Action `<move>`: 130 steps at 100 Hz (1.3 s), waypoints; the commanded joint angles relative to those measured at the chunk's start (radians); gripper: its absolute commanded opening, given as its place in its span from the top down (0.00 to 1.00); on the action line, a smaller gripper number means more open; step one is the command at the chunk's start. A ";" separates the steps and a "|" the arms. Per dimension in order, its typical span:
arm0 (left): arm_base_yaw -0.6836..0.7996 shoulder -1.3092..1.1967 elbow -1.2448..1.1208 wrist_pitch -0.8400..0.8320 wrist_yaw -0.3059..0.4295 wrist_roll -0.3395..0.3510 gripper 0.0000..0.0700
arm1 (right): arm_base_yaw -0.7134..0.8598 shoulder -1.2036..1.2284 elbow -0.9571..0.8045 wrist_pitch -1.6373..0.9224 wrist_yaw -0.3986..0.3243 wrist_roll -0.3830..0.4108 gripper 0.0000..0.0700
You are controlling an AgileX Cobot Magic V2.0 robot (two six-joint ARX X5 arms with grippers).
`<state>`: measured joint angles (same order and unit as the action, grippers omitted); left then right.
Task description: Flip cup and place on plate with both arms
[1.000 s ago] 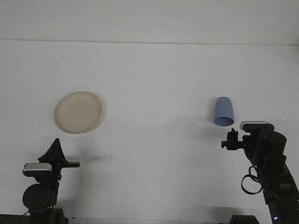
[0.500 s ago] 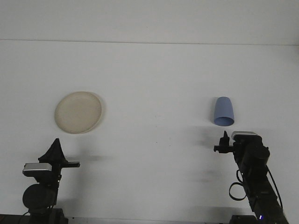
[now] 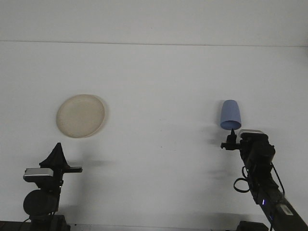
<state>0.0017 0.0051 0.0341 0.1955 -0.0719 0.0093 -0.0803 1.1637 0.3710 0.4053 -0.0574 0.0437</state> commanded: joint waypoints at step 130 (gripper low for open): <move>0.001 -0.002 -0.020 0.015 0.005 0.000 0.98 | -0.071 0.517 0.174 0.398 -0.156 -0.048 1.00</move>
<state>0.0017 0.0051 0.0341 0.1955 -0.0719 0.0093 -0.1513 1.6577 0.5354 0.7994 -0.2104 0.0036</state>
